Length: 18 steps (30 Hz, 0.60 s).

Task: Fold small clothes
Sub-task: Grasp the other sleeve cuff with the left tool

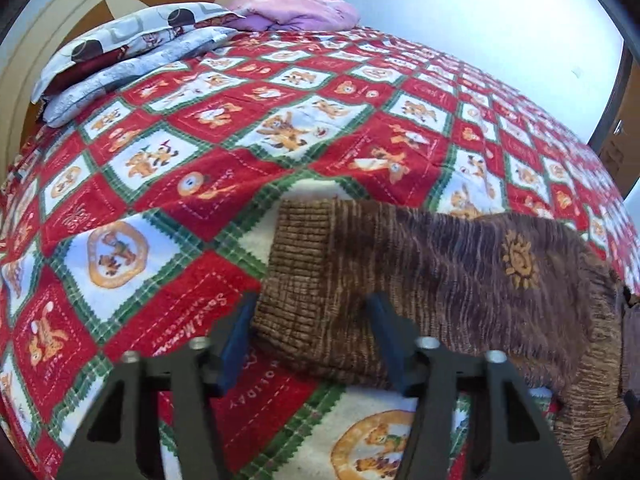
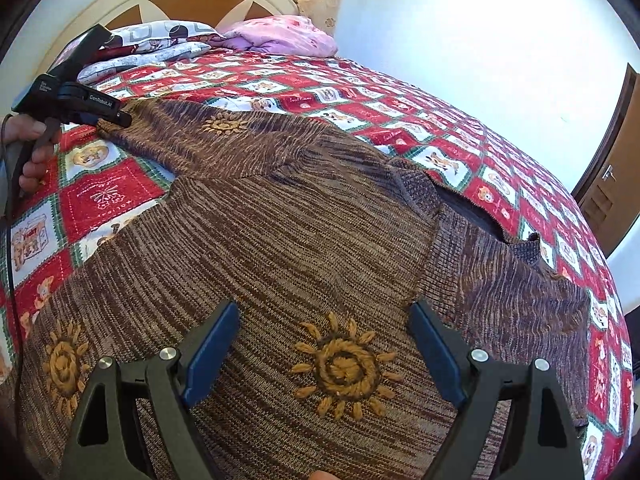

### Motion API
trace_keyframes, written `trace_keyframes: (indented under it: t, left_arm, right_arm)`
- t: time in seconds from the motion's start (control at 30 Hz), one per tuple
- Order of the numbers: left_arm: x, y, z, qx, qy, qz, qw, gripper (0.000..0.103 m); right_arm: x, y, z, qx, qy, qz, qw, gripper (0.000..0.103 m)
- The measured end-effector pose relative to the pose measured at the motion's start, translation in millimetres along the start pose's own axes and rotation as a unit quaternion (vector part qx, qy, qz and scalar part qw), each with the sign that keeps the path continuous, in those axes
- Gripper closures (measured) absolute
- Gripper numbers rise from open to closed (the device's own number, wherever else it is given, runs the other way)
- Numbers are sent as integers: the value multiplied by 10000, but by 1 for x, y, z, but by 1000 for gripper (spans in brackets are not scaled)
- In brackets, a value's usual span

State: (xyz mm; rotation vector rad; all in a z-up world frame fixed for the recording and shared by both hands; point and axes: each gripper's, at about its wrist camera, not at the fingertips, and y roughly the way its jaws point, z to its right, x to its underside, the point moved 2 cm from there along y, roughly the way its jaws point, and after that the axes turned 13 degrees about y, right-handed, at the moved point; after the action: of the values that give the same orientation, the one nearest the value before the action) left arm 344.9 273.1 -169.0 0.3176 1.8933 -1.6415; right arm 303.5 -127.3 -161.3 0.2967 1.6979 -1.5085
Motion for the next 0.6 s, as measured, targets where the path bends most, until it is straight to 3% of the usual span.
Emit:
trace_keyframes:
  t: [0.03, 0.07, 0.37, 0.6]
  left_arm:
    - [-1, 0, -1, 95, 6, 38, 9999, 89]
    - [-2, -1, -1, 206, 2, 57, 9998, 90]
    - [-11, -23, -3, 455, -225, 346, 9981, 91]
    - [-28, -57, 17, 651, -35, 748, 9951, 91]
  right_arm:
    - [0, 0, 0, 2, 2, -3, 10000, 16]
    - [0, 1, 1, 1, 9, -9, 10000, 16]
    - [0, -1, 5, -84, 184, -3, 9998, 16]
    - [-5, -14, 19, -89, 415, 193, 9989, 15]
